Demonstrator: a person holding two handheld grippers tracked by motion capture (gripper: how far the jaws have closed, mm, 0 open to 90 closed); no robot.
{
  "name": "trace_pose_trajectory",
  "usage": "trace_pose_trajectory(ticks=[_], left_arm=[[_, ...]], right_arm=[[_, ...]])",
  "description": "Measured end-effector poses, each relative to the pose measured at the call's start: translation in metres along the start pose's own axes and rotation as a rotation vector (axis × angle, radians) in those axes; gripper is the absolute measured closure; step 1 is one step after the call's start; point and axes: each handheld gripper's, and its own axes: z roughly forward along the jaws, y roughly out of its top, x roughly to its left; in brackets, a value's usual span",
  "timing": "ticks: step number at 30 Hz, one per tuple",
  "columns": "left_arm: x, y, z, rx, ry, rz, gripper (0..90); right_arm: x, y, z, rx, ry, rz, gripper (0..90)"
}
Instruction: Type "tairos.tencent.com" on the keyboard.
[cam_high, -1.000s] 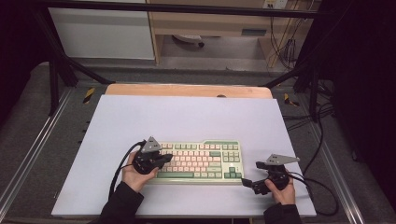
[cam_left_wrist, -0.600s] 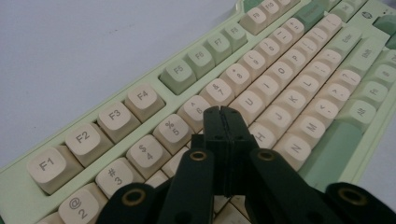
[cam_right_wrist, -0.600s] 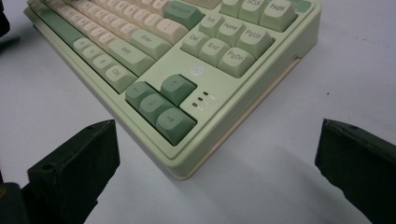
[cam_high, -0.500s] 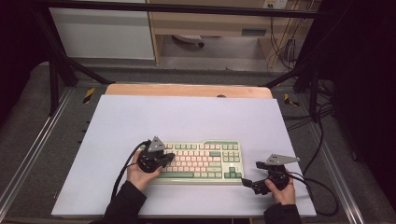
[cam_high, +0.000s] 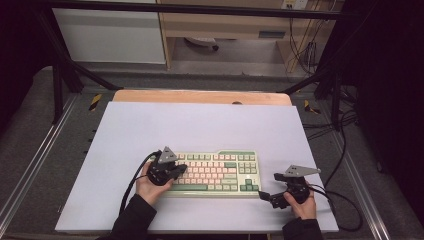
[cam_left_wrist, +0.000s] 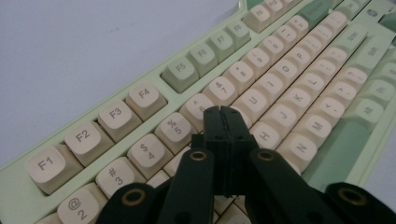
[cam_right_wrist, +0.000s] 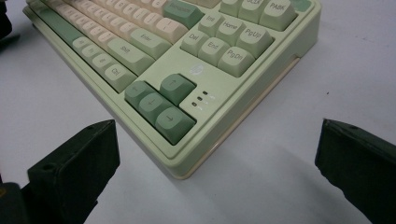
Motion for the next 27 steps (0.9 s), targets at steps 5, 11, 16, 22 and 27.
trace_pose_trajectory(ticks=[5,11,16,22,27], left_arm=[[-0.002,0.001,-0.006,-0.01,-0.005,0.007,90.0],[-0.003,0.001,-0.016,-0.021,-0.012,0.02,90.0],[-0.003,-0.002,-0.025,-0.027,-0.012,0.023,90.0],[0.0,-0.006,-0.033,-0.031,-0.007,0.019,90.0],[0.003,-0.011,-0.039,-0.031,-0.003,0.015,90.0]], right_arm=[[0.0,0.0,-0.001,0.0,-0.001,0.006,0.4],[0.0,0.0,0.0,0.001,-0.001,0.004,0.4],[0.001,0.0,0.0,-0.001,-0.001,0.005,0.4],[0.001,0.0,0.0,-0.002,-0.001,0.006,0.4],[0.001,0.0,0.0,-0.003,0.0,0.009,0.4]])
